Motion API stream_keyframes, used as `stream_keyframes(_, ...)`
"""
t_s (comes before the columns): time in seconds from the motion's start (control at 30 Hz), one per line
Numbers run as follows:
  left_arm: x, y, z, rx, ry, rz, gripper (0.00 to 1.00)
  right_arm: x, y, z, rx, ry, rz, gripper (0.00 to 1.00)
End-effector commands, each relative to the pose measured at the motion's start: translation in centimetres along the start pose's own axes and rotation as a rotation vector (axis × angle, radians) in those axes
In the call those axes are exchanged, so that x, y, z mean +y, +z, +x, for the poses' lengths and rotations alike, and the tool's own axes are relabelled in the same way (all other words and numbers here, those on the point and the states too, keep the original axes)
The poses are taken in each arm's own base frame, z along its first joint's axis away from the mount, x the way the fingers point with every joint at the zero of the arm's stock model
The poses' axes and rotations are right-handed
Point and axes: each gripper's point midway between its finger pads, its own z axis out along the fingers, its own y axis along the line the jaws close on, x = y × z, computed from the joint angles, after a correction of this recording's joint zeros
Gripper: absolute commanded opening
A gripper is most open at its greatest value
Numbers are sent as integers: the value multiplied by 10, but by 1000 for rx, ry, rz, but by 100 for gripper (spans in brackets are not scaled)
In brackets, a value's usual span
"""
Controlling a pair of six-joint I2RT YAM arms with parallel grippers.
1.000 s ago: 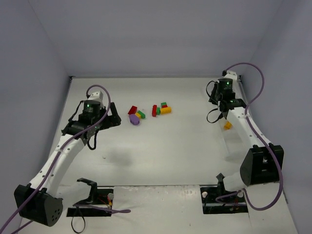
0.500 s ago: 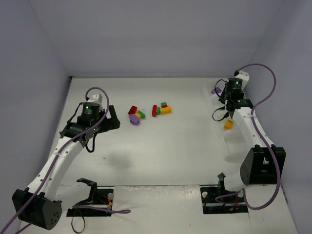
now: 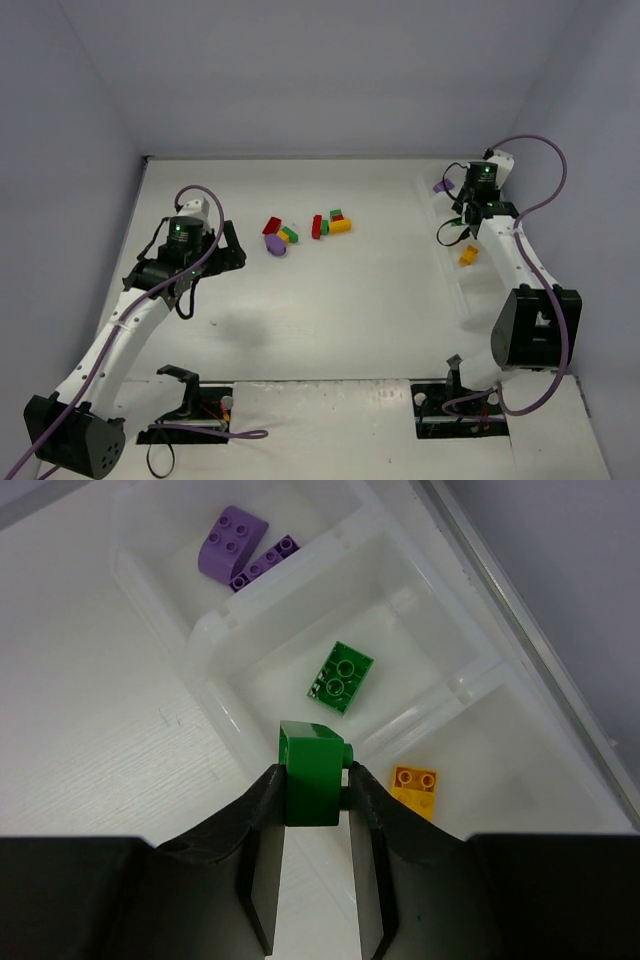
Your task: Sort the legos into containers by color
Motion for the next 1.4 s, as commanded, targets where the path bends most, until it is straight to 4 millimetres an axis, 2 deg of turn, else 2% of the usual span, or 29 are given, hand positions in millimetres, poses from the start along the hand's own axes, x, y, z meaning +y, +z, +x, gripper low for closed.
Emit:
stream_keyframes(0.0, -8, -7, -29, -109, 7, 30, 93, -4, 3, -24, -69, 48, 29, 0)
stream_keyframes(0.2, -8, -7, -30, -110, 5, 30, 93, -5, 16, -25, -63, 49, 40, 0)
stream_keyframes(0.47, -5, -2, -21, -85, 13, 23, 93, -17, 43, -18, -25, 78, 74, 0)
stream_keyframes(0.5, -4, -1, -20, -82, 13, 22, 93, -14, 46, -29, -57, 95, 64, 0)
stream_keyframes(0.73, -7, 7, -15, -52, 15, 29, 93, -6, 75, -22, -13, 68, 44, 1)
stream_keyframes(0.83, -7, 12, -13, -32, 23, 28, 93, -2, 82, -19, 1, 61, 32, 13)
stream_keyframes(0.87, -7, 13, -12, -28, 27, 28, 93, 1, 83, -18, 8, 59, 18, 24)
stream_keyframes(0.97, -9, 19, -11, -12, 35, 37, 93, 3, 89, -14, 21, 49, 12, 36)
stream_keyframes(1.03, -11, 24, -11, -4, 44, 43, 93, 3, 90, -14, 24, 52, 13, 39)
stream_keyframes(1.1, -11, 30, -12, 8, 57, 39, 93, 4, 88, -17, 21, 54, 4, 46)
stream_keyframes(1.2, -16, 39, -18, 13, 76, 47, 93, 5, 82, -20, 17, 60, -4, 48)
stream_keyframes(1.33, -24, 51, -26, 44, 118, 64, 93, 18, 56, -34, -10, 94, -98, 49)
stream_keyframes(1.37, -29, 51, -37, 27, 125, 71, 93, 24, 49, -34, -8, 107, -124, 50)
